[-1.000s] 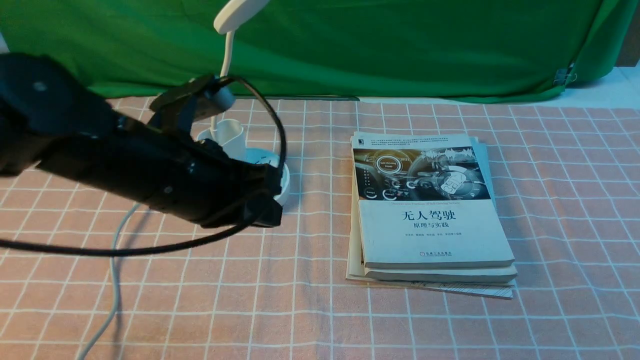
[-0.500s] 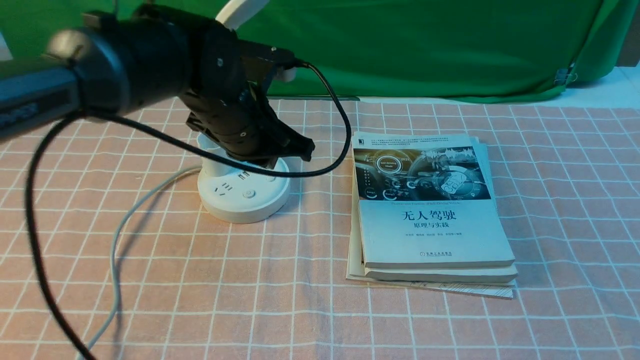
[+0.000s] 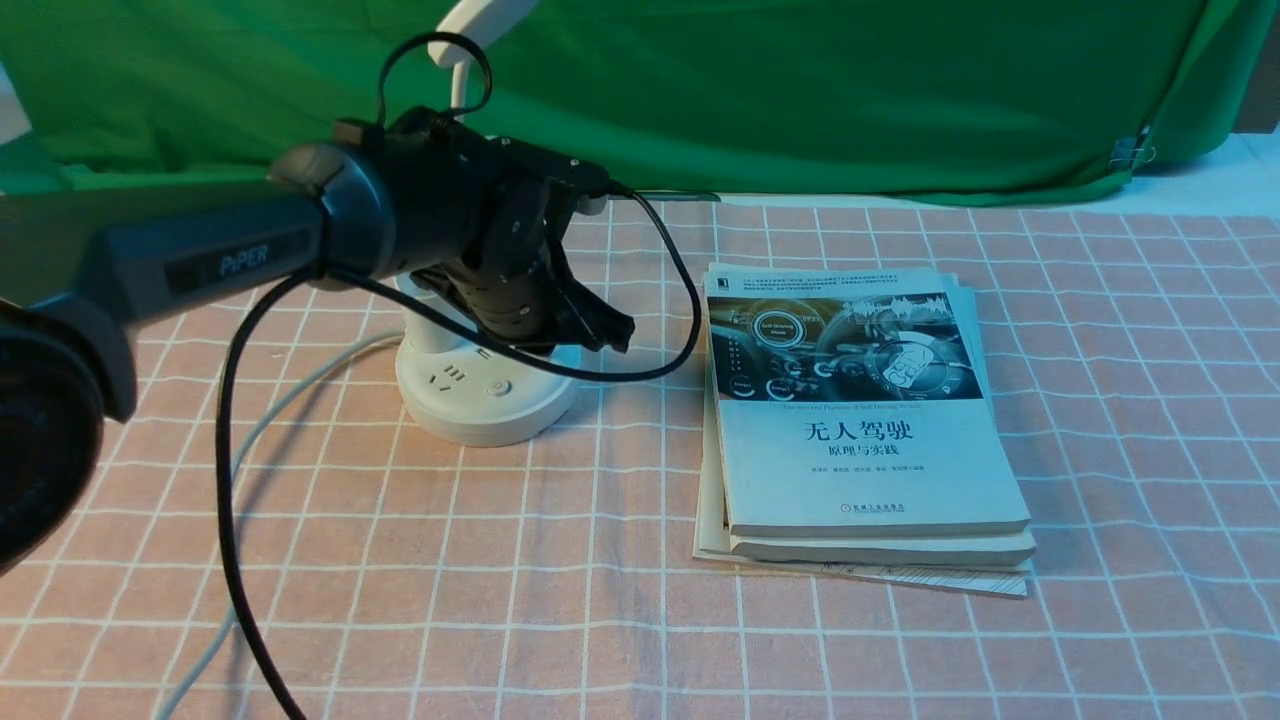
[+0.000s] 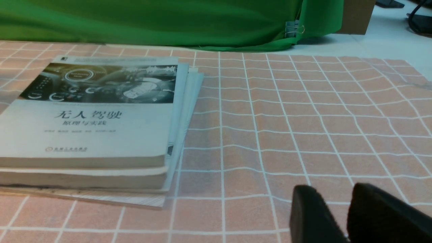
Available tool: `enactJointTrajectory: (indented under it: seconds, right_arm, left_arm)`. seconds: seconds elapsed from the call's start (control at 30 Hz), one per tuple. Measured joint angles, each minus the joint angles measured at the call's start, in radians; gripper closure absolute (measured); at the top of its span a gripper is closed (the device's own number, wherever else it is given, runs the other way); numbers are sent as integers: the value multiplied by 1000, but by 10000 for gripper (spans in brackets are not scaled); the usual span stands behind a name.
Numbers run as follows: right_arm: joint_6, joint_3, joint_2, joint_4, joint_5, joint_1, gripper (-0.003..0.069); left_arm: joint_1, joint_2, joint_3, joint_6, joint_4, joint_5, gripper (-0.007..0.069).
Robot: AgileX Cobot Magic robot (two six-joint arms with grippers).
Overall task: Turn on the table lamp on the pink coffee tablecloth with your hand.
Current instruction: 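Press the power button on the lamp base to turn the lamp on with the left gripper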
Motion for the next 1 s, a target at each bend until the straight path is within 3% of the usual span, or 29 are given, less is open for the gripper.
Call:
enactJointTrajectory:
  seconds: [0.57, 1.0]
  right_arm:
    - [0, 0, 0, 0, 0, 0, 421]
    - [0, 0, 0, 0, 0, 0, 421]
  left_arm:
    - [0, 27, -16, -6, -46, 26, 603]
    - [0, 15, -17, -75, 36, 6, 603]
